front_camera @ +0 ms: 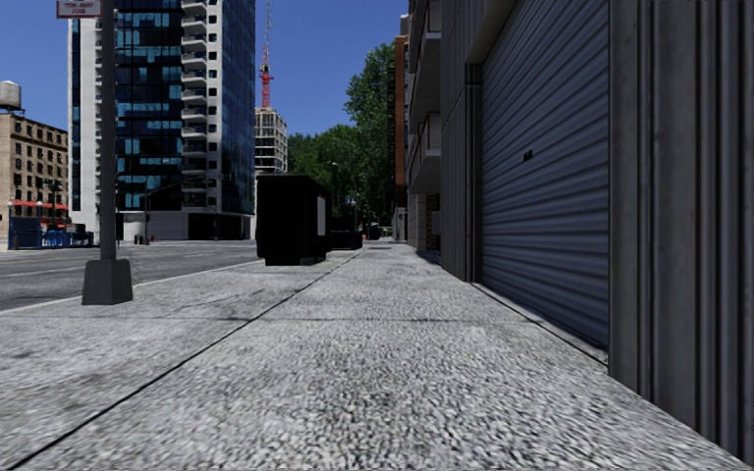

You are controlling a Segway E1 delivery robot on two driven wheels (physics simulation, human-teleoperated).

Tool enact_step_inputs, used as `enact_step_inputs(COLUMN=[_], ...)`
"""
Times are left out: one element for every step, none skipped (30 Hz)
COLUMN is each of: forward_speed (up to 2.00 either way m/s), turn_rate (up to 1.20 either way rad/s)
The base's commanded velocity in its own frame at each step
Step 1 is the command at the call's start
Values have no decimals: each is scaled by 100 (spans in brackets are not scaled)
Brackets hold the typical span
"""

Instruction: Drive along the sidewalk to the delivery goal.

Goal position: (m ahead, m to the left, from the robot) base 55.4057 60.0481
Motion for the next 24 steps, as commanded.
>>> enact_step_inputs(forward_speed=[200, 200, 200, 200, 200, 200, 200, 200, 200, 200, 200, 200, 200, 200, 200, 200, 200, 200, 200, 200, 200, 200, 200, 200], turn_rate=[1, 8, 8, 11, 12, 12, 12, 12, 12, 12, 13, 13, 14, 15, 15, 15, 18, 19, 20, 20, 21, 22, 22, 22])
